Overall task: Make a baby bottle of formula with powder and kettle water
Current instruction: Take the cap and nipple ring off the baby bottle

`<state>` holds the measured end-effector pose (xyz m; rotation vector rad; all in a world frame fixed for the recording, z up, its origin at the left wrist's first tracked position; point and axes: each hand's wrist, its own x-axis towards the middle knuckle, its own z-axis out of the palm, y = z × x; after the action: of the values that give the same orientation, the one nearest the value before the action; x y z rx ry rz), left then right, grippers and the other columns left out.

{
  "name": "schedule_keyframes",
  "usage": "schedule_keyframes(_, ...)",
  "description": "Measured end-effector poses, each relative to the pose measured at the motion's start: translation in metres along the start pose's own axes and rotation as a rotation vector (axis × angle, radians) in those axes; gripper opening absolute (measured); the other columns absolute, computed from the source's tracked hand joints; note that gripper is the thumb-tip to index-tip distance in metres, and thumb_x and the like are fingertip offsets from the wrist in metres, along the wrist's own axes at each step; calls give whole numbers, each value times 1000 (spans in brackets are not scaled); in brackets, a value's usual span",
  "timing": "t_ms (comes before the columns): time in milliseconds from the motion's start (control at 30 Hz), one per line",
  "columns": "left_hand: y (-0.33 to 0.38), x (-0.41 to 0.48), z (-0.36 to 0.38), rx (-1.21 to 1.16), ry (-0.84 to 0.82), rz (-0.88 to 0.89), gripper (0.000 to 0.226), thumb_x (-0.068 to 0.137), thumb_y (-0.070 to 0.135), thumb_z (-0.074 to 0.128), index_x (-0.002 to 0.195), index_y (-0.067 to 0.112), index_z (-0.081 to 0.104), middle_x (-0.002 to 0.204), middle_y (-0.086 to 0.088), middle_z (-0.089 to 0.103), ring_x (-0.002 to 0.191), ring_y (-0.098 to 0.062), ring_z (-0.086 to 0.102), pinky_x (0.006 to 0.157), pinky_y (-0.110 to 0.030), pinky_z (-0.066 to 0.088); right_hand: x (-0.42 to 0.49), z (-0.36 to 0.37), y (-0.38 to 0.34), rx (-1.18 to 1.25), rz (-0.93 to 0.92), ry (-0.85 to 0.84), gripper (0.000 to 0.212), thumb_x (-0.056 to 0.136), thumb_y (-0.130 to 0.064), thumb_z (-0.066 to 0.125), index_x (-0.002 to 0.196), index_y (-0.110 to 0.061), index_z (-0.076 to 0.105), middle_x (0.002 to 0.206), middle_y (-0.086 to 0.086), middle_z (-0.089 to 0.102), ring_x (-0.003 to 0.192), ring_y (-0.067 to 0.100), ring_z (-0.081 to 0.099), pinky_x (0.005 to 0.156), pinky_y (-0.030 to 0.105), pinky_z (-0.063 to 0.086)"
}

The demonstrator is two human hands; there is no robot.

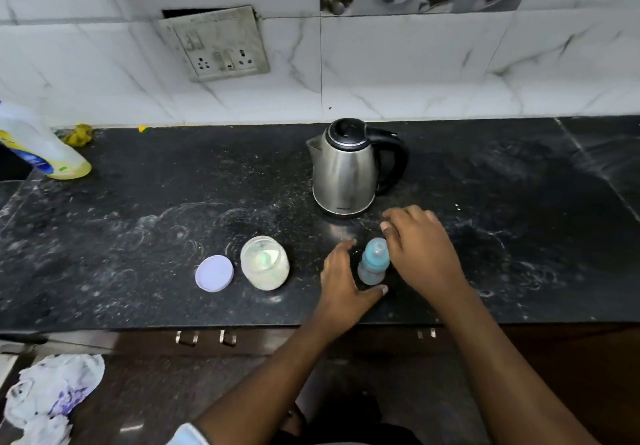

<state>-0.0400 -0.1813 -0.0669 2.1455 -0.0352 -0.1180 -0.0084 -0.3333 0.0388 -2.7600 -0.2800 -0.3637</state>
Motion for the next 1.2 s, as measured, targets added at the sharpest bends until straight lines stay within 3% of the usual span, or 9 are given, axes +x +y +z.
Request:
schedule_keyframes(200,6,17,25,-25,62,-92,76,66,66,75,126,22,59,121,7,66,114,-12,62,97,-38,47,3,3,-9,-245,91,-444,51,104,-54,45,127,-10,57,122,18,67,113,36,64,87,41,50)
schedule_keyframes(367,7,14,30,-123,95,-91,30,82,22,87,92,25,59,86,14,66,78,9,63,64,-10,44,11,8,-18,-282,57,-547,60,103,-57,47,128,-3,58,124,16,69,115,34,67,84,40,49)
schedule_keyframes(500,2,16,32,-137,114,-76,34,80,20,91,88,27,59,82,14,67,74,8,64,61,-10,44,18,3,-11,-276,-87,-625,52,102,-50,54,127,-5,59,122,17,68,113,36,66,81,39,46)
schedule_keyframes(600,-1,18,32,-150,112,-67,42,76,26,95,108,17,68,98,9,76,88,-1,71,74,-19,55,29,-2,7,-187,-185,-731,39,94,-33,67,129,-21,57,118,9,63,113,32,61,85,40,50)
schedule_keyframes(733,-2,18,33,-158,121,-55,50,76,22,94,119,18,68,107,12,76,98,4,71,84,-18,56,35,-3,21,-87,-256,-825,56,86,-27,75,135,-36,49,117,-1,48,117,22,49,94,43,49)
schedule_keyframes(800,-1,18,34,-153,124,-61,44,77,21,93,114,18,69,99,15,75,91,9,70,75,-10,50,29,4,22,-63,-218,-791,66,84,-36,77,142,-38,45,119,0,48,113,19,48,94,44,50)
schedule_keyframes(933,-6,19,37,-149,139,-62,42,76,23,95,106,20,67,97,11,75,88,4,70,74,-14,52,23,10,32,85,-255,-444,39,89,-40,72,123,-24,65,105,-4,58,112,24,53,92,35,45)
schedule_keyframes(1100,-7,20,38,-146,133,-52,52,74,26,97,116,26,66,113,14,75,105,3,70,89,-13,54,15,1,78,798,142,-52,42,88,-30,82,128,-33,69,127,-7,68,112,12,66,95,31,54)
schedule_keyframes(1200,-6,19,38,-143,133,-41,50,75,26,97,114,28,65,113,15,75,105,5,69,87,-9,51,4,22,102,832,341,55,33,87,-29,84,117,-26,70,116,-6,72,105,13,69,91,40,59)
